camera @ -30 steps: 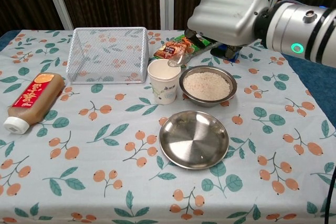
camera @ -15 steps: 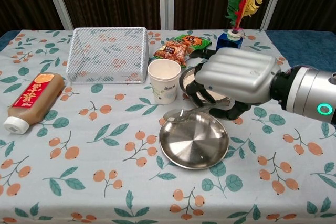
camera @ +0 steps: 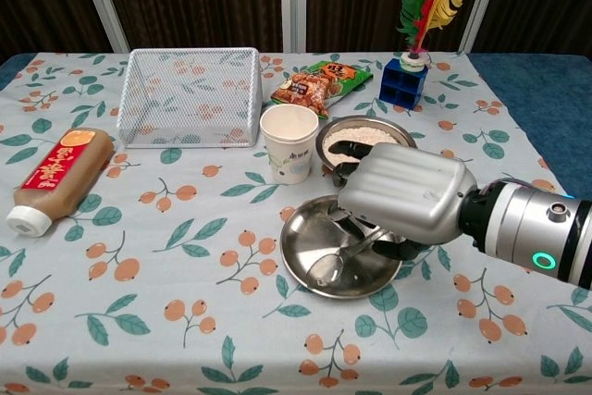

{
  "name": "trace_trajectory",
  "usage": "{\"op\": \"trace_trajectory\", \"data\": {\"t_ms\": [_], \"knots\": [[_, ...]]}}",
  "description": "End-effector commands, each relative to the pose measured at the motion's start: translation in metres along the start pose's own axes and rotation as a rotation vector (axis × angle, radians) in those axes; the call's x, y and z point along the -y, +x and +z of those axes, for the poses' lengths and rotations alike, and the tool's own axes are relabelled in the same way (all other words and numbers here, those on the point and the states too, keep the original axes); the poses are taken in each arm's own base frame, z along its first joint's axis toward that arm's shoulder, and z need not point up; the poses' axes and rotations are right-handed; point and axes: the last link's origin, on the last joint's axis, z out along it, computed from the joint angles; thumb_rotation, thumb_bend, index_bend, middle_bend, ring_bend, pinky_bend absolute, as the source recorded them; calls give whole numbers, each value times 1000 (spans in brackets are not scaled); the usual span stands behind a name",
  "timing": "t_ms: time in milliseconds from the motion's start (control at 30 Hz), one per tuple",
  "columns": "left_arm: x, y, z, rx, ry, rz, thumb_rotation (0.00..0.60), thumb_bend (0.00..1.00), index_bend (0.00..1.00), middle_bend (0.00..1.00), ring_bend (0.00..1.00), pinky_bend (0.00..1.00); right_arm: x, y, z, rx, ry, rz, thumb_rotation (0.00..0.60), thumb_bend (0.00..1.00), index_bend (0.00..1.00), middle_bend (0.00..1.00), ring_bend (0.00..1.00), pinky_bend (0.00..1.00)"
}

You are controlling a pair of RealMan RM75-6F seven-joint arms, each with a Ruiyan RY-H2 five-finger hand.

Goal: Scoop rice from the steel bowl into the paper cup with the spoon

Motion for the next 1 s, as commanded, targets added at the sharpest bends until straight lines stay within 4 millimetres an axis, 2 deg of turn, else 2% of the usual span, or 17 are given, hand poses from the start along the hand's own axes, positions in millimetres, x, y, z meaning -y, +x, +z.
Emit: {"op": "trace_trajectory", "data": {"t_ms": [33, 167, 300, 367, 467, 633, 767, 867, 1000], "knots": [[0, 0, 0, 0, 2, -1, 600, 136, 211, 144, 73, 69, 1, -3, 2, 15, -9, -1, 600, 211, 486, 474, 152, 0], [1, -1, -1, 3, 3, -2, 600, 137, 211, 144, 73, 69, -4, -3, 0, 24, -30, -3, 600, 181, 411, 424, 114, 0], [2, -1, -1, 0, 5, -3, 600, 137, 211, 144, 73, 69, -22, 11, -11, -23, -86, 10, 600, 170, 286, 354, 68, 0], [1, 0, 0, 0, 3, -3, 600, 137, 211, 145, 74, 69, -33, 18, -21, -49, -125, 28, 600, 171, 266, 342, 63, 0], [1, -1, 2, 1, 1, -4, 600, 137, 211, 144, 74, 69, -58, 25, -47, -81, -216, 72, 600, 178, 265, 340, 63, 0], [1, -3, 5, 5, -7, -6, 600, 136, 212, 144, 73, 70, -98, 25, -109, -131, -402, 181, 600, 191, 261, 331, 69, 0], [0, -4, 9, 6, -15, -6, 600, 137, 211, 144, 73, 69, -124, 12, -167, -140, -591, 266, 600, 207, 157, 259, 59, 0], [-2, -5, 12, 8, -21, -8, 600, 137, 211, 144, 73, 69, -132, 5, -204, -151, -702, 357, 600, 210, 49, 168, 15, 0], [-6, -5, 14, 5, -31, -9, 600, 137, 211, 144, 74, 69, -134, 3, -240, -215, -801, 453, 600, 210, 7, 103, 0, 0]]}}
